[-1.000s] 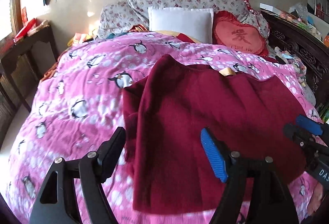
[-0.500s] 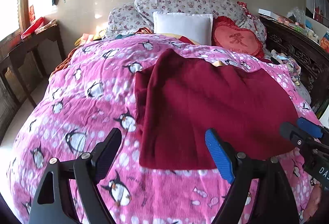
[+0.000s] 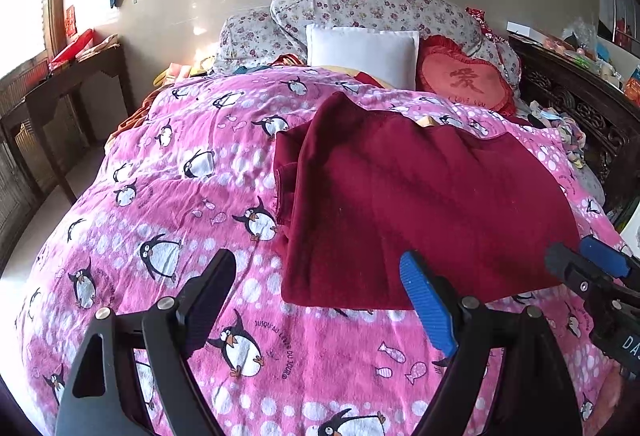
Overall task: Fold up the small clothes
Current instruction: 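Release the folded sweatshirt and open both tools, then grasp the folded sweatshirt edge with the right tool and lift it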
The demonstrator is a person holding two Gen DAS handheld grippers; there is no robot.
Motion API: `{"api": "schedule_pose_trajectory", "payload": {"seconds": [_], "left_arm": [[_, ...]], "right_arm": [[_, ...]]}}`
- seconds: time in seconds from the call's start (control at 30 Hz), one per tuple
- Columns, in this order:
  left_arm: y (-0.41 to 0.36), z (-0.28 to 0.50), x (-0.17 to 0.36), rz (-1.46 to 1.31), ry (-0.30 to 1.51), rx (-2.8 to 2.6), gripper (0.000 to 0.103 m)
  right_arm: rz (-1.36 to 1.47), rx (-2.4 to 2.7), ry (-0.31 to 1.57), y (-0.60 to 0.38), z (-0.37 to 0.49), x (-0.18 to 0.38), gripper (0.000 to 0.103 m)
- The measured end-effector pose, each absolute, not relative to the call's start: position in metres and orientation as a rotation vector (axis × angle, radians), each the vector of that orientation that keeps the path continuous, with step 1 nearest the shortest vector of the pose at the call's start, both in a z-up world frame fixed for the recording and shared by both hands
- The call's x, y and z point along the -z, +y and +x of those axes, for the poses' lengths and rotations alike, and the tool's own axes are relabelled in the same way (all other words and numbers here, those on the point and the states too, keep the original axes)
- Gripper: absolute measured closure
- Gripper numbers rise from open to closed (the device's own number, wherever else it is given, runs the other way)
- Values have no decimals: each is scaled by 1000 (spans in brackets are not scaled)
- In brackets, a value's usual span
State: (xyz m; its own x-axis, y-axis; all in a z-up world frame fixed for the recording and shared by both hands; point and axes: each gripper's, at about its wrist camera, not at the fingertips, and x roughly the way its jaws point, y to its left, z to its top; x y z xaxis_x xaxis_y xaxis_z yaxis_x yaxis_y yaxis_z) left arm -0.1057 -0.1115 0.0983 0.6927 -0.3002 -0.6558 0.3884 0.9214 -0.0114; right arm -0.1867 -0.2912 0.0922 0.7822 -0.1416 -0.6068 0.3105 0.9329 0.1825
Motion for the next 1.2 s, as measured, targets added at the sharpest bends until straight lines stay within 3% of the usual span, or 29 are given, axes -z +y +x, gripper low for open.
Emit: {"api": "schedule_pose_trajectory", "payload": {"seconds": [0.47, 0.9, 0.93, 1.0, 1.03, 1.07, 1.17, 1.2], "left_arm": [[-89, -81, -76, 52, 780, 372, 16], [-76, -25, -37, -11, 865, 385, 16], [-77, -23, -34, -15, 868, 391, 16], [-77, -19, -30, -16, 875, 401, 16], [-77, -18, -28, -17, 882, 401, 16], [-75, -16, -27, -28, 889, 406, 16], [-69, -16, -26, -58, 887, 421, 16], [-67, -16, -27, -66, 887, 423, 16]], "right_arm": [[250, 204, 627, -291, -146, -94, 22], [322, 2, 708, -260, 42, -94, 23], [316, 8, 725, -257, 57, -89, 29], [310, 15, 768, -252, 85, -77, 54], [303, 10, 783, -249, 93, -73, 74], [280, 7, 804, -245, 101, -67, 83], [267, 19, 778, -244, 103, -69, 99], [277, 1, 752, -243, 99, -74, 99]]}}
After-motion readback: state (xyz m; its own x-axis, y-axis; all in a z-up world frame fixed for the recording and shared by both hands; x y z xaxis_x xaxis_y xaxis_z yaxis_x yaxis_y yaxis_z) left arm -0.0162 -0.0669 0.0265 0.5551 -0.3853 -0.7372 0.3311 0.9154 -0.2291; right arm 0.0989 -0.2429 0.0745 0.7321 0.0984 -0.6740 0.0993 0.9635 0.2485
